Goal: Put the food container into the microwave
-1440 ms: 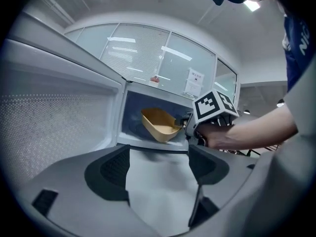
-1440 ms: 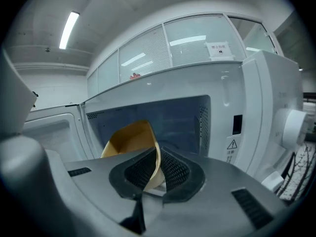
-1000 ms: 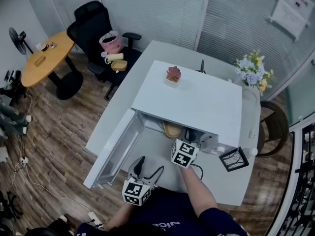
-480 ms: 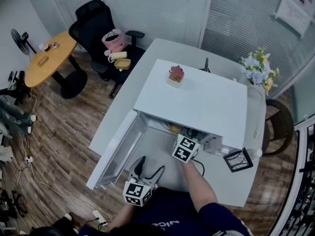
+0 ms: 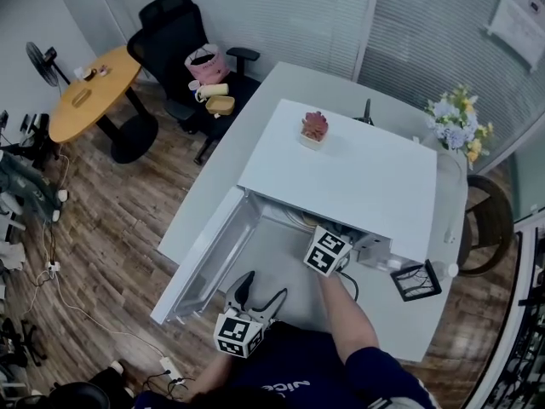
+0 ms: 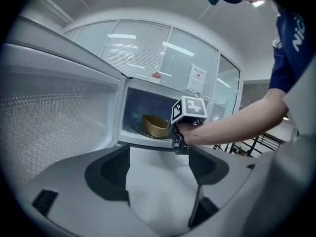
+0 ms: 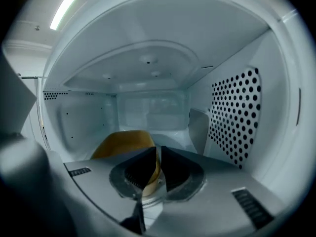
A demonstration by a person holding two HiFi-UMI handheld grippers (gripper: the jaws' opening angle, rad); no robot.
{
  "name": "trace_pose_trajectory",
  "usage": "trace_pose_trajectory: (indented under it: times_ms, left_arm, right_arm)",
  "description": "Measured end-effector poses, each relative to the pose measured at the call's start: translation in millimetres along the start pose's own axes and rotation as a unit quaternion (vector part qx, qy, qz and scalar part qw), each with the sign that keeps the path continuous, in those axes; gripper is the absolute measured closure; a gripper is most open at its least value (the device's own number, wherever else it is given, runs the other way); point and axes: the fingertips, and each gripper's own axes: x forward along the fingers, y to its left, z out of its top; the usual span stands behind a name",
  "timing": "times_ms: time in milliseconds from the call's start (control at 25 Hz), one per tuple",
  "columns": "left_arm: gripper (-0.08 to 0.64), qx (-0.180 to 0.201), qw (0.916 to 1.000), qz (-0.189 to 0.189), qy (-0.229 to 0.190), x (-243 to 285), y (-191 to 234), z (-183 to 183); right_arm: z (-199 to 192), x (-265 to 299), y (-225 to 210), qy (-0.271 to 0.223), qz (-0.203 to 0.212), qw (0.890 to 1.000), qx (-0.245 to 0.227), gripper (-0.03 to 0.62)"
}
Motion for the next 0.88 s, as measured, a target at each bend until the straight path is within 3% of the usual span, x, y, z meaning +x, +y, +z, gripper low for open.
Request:
trace_pose_trajectory:
  times_ms: [200,320,400,880]
  left_arm:
    - [0.19,0.001,1.0,0.001,0.0,1.1,-2.7,-0.5]
    - [0.19,-0.001,1.0,0.004,-0.001,0.6,-1.5,-0.1]
    - [0.19,-0.001,1.0,0.005,-0.001,0.2,-0.9,0.3]
    - [0.189,-0.002,0.9998,-0.004,-0.021,-4.6,-7.4,0.9]
  right_arm:
    - [4.9,4.6,0.6,-0.006,0.009,1.0,0.002,0.528]
    - [8.8,3.1,4.9,-0.016,0.03,0.999,0.003,0.393]
    - [10.6,-2.0,9.3,-0.022,0.045,0.999,-0.001,0.37]
    - [9.3,-64.1,11.3,-0.048,0.106,0.993,-0.035,0.341]
